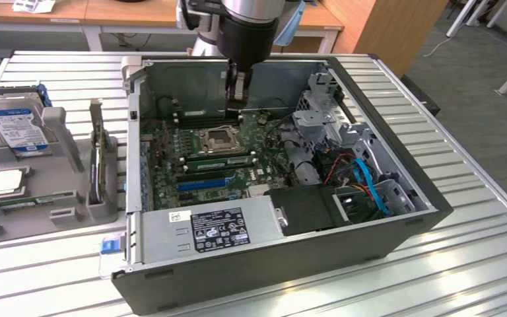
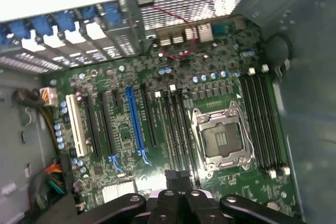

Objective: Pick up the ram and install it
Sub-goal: 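Press down the ram until it locks into place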

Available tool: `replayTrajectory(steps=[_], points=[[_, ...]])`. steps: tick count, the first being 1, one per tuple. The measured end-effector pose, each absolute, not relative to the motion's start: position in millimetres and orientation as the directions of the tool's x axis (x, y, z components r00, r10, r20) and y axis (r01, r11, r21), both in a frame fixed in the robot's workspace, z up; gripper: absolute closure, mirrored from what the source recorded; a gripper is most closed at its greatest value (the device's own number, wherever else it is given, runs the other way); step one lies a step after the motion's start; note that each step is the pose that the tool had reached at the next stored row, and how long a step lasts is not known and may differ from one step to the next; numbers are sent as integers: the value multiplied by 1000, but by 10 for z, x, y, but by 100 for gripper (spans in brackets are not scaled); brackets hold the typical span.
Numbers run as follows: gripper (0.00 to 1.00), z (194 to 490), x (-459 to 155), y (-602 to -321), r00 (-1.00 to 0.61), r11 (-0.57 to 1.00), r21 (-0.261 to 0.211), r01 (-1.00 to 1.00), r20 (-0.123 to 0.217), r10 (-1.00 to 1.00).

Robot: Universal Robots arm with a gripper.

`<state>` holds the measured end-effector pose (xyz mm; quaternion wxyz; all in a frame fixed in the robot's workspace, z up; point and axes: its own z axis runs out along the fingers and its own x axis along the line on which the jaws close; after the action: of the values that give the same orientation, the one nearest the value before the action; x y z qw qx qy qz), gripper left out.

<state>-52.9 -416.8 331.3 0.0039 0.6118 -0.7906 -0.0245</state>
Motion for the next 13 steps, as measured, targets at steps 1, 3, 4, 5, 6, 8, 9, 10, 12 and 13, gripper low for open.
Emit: replayTrajectory(steps=[1,3,4,5,6,8,9,10,12,13], points=[[90,3313,-529,-4168,-269,268,43,-963,-24,-963],[90,3311,-529,-4168,-303,302,43,-952,-24,-953],[90,3310,-529,-4168,-320,319,43,-947,-24,-947],[90,3309,-529,-4168,-337,336,43,-941,-24,-941],[90,3308,-529,-4168,-356,354,43,-934,-24,-934],[90,3307,-529,-4168,-389,388,43,-921,-24,-921],[90,3306,-529,-4168,-406,404,43,-914,-24,-914],[90,3305,-529,-4168,-422,421,43,-906,-24,-906],[90,3303,-529,-4168,-454,453,43,-890,-24,-891],[90,3302,-529,-4168,-471,469,43,-882,-24,-882]])
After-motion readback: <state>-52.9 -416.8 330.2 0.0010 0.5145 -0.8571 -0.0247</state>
